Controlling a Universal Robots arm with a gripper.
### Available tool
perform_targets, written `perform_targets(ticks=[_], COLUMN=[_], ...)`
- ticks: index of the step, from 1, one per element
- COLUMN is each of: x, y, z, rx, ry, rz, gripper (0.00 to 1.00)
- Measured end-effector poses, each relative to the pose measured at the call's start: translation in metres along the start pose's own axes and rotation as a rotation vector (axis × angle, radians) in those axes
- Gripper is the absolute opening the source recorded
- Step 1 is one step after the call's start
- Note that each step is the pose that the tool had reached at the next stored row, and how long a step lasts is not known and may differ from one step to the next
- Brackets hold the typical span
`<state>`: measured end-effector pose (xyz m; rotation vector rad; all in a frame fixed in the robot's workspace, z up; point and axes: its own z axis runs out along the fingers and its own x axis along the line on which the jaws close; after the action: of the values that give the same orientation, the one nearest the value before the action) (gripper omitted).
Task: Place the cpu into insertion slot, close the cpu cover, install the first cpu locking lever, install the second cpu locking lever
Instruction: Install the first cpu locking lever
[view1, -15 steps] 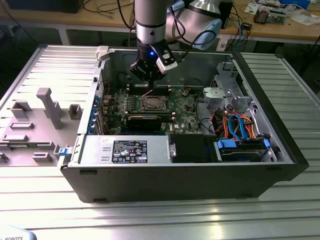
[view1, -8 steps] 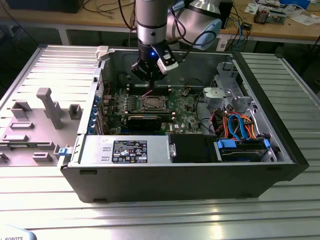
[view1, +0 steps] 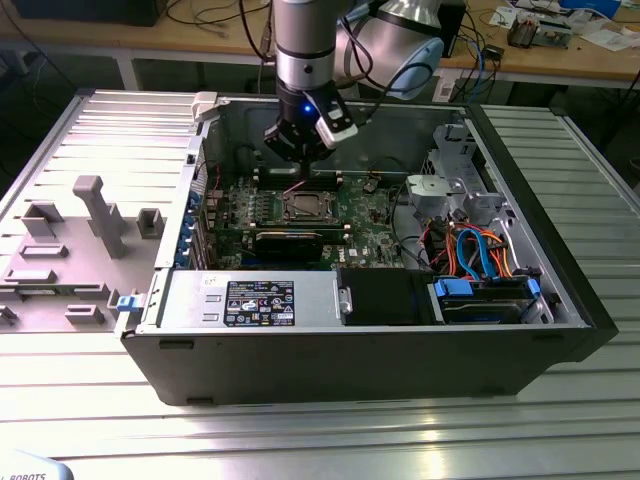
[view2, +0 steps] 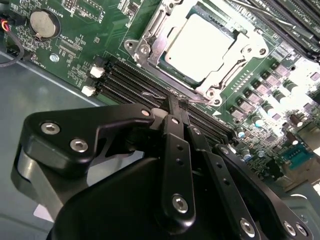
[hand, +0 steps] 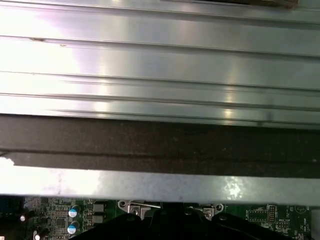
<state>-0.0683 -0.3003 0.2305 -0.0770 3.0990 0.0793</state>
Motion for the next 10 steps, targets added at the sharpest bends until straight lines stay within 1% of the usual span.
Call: perform_targets(ticks=[3, 10], x=[-0.0021, -0.0100], y=[0.0000, -0.0005], z=[0.0014, 0.0040], rx=[0.0002, 0.0002], ry=[0.0001, -0.0001], rz=[0.000, 0.000], gripper=[0.11, 0.11])
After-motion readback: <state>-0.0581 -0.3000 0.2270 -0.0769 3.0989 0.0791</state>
